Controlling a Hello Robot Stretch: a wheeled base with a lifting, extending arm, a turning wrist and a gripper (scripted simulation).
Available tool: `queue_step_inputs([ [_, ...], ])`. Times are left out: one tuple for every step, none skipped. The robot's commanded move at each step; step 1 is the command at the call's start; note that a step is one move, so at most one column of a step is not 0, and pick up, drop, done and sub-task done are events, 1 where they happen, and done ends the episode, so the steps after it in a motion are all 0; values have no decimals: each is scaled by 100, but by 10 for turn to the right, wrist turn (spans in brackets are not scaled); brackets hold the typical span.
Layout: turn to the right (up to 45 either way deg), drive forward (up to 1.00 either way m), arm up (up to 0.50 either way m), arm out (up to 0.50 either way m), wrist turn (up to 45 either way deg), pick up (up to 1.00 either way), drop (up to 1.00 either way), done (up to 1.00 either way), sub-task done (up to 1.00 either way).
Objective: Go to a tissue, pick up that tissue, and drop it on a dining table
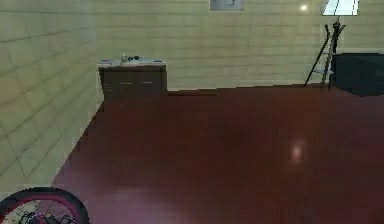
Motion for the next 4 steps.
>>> queue_step_inputs([
  [0,100,0,0,0,0,0,0,0],
  [-150,0,0,0,0,0,0,0,0],
  [0,10,0,0,0,0,0,0,0],
  [0,75,0,0,0,0,0,0,0],
])
